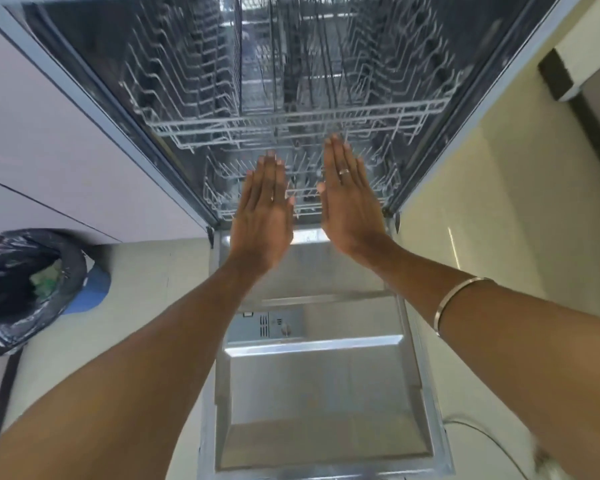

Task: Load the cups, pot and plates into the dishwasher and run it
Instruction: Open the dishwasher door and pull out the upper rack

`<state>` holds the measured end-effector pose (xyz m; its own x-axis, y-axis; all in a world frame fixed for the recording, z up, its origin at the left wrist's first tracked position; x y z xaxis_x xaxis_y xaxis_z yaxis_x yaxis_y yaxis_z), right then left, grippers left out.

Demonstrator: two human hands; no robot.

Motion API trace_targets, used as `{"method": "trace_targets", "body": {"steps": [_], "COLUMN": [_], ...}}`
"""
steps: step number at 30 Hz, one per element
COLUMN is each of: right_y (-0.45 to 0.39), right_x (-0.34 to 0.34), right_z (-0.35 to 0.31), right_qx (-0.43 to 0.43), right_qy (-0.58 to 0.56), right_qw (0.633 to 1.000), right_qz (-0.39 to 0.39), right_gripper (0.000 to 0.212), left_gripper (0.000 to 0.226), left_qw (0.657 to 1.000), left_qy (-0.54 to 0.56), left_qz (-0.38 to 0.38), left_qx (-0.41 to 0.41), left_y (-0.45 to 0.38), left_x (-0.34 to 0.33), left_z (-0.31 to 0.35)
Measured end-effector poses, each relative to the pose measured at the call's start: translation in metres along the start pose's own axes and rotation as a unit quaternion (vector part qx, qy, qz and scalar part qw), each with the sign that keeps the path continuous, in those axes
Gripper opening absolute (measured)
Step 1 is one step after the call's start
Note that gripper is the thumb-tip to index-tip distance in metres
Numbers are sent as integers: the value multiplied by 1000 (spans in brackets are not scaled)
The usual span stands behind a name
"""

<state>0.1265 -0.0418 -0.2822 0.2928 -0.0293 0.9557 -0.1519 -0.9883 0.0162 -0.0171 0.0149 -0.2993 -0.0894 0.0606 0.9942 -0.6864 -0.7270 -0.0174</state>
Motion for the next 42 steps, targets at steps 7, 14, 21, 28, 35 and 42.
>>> {"method": "trace_targets", "body": {"steps": [7,14,21,28,35,42], "right_y": [-50,-88,-94,-94,-38,-10], "right_x": [56,72,76,73,65,65], "right_z": [5,17,21,12,1,-12], "right_qx": [10,-28,-46,-66,-64,-73], "right_qy": [49,61,74,151,113,105], "right_qw": [999,998,995,980,989,988], "right_qz": [22,-15,-49,-110,-66,-90], "right_gripper": [72,22,46,47,56,54], "left_gripper": [55,61,56,58,62,63], "left_qw": [999,992,989,985,981,977], "left_qy": [-16,7,-7,18,4,17], "left_qz": [32,-40,-75,-89,-103,-135], "left_qx": [-10,124,125,148,162,165], "left_y": [-65,-112,-113,-104,-51,-24], "left_x": [58,69,69,68,61,72], "left_z": [-11,-6,-4,-5,19,27]}}
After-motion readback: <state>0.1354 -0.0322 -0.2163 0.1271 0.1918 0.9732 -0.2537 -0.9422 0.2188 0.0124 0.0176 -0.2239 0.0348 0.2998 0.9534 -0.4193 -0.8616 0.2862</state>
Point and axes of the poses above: each hand's wrist, its own y-axis away from the middle knuckle, its own x-axis out of the back of the hand, z = x × y, the point moved 3 cm from there along -y, towards the middle knuckle, and after that the axes turned 15 degrees about -z, right-handed, at the moved point
